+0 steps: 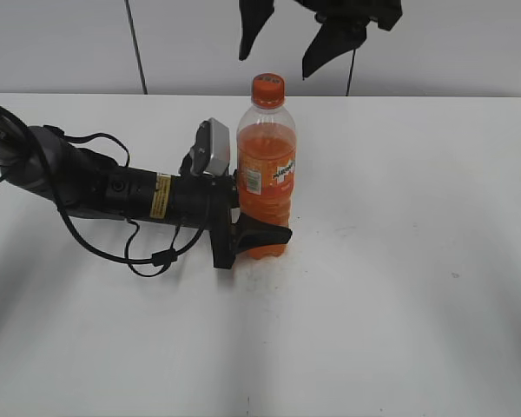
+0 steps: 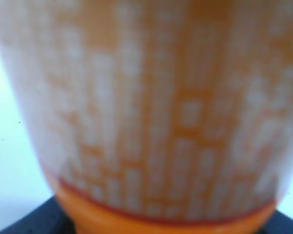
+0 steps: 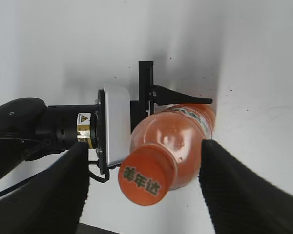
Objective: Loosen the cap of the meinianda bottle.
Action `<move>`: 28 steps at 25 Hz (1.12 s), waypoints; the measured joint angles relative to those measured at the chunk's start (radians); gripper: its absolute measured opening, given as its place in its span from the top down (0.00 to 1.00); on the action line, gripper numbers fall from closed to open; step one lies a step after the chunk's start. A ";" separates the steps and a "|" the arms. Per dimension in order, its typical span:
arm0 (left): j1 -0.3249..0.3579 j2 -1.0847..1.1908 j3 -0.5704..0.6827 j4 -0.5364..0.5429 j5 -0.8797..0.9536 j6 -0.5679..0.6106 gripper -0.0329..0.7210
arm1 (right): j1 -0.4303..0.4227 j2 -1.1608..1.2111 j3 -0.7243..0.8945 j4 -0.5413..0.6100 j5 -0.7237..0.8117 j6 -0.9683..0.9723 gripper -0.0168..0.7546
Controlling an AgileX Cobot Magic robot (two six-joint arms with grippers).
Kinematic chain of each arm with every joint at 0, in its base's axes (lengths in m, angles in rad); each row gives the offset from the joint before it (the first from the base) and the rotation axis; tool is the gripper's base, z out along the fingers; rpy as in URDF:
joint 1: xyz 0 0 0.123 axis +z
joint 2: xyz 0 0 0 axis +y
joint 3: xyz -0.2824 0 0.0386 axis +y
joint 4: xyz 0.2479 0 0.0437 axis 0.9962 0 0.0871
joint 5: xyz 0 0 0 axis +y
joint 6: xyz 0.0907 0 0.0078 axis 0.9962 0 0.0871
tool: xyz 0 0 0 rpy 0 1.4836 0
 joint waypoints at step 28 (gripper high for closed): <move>0.000 0.000 0.000 -0.014 0.006 0.000 0.42 | 0.052 0.023 0.029 -0.060 0.000 0.001 0.46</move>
